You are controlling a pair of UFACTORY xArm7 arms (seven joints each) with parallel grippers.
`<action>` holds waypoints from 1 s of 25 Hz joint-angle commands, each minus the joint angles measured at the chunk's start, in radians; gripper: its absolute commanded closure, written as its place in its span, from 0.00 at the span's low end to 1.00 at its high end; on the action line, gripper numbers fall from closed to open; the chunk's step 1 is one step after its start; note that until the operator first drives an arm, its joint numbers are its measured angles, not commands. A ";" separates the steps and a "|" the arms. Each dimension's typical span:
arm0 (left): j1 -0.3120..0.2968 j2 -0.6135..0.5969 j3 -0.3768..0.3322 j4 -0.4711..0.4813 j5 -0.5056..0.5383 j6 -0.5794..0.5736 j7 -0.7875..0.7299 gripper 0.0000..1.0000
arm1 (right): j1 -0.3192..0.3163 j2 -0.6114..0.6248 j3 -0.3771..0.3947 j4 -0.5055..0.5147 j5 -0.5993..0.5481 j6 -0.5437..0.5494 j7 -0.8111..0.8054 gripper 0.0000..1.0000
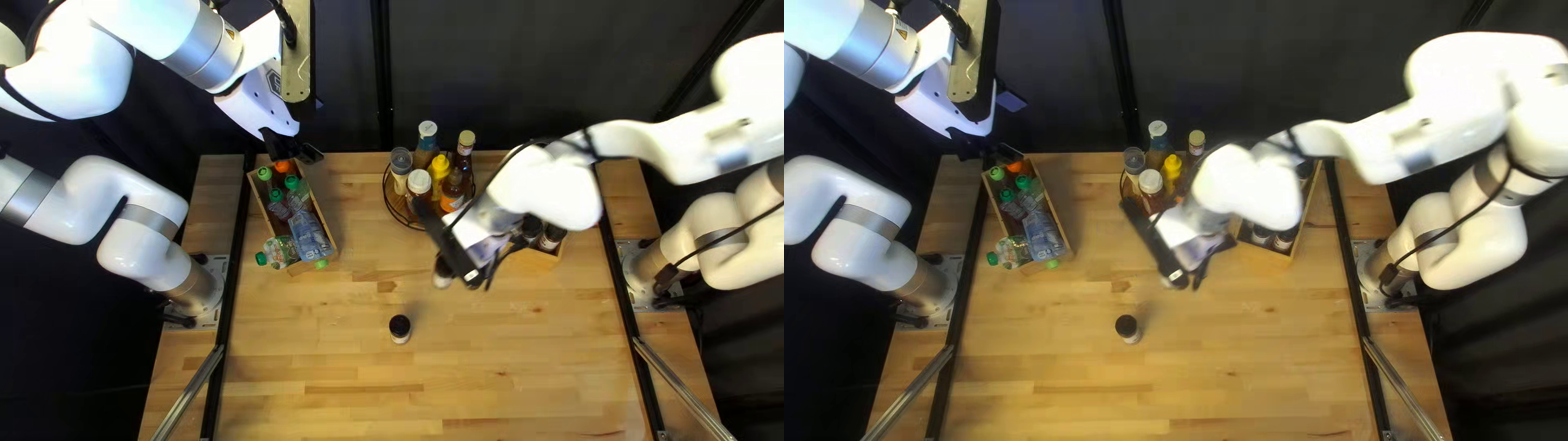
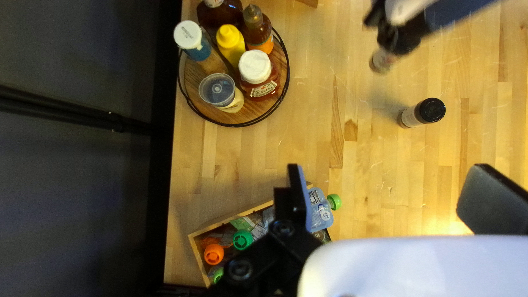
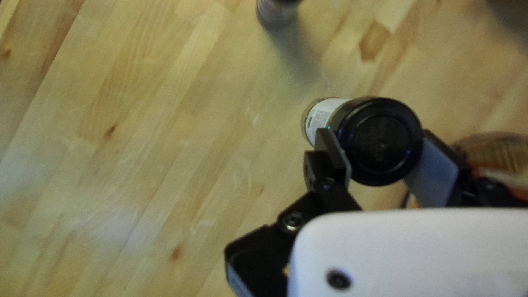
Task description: Separate condiments, baby food and spices and place it in 3 different racks/containers
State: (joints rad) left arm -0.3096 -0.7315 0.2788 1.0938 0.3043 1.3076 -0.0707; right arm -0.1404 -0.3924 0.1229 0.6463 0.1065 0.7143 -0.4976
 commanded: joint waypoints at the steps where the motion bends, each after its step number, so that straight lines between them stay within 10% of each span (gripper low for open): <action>1: 0.000 0.000 0.000 0.000 0.000 0.000 0.000 0.00 | -0.044 -0.094 -0.003 -0.117 -0.032 -0.030 0.044 1.00; 25: 0.000 0.000 0.000 0.000 0.000 0.000 0.000 0.00 | -0.189 -0.352 0.030 -0.402 -0.121 -0.057 0.140 1.00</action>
State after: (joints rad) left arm -0.3096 -0.7315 0.2788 1.0938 0.3043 1.3076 -0.0707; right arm -0.3186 -0.7540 0.1250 0.2354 -0.0039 0.6486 -0.3870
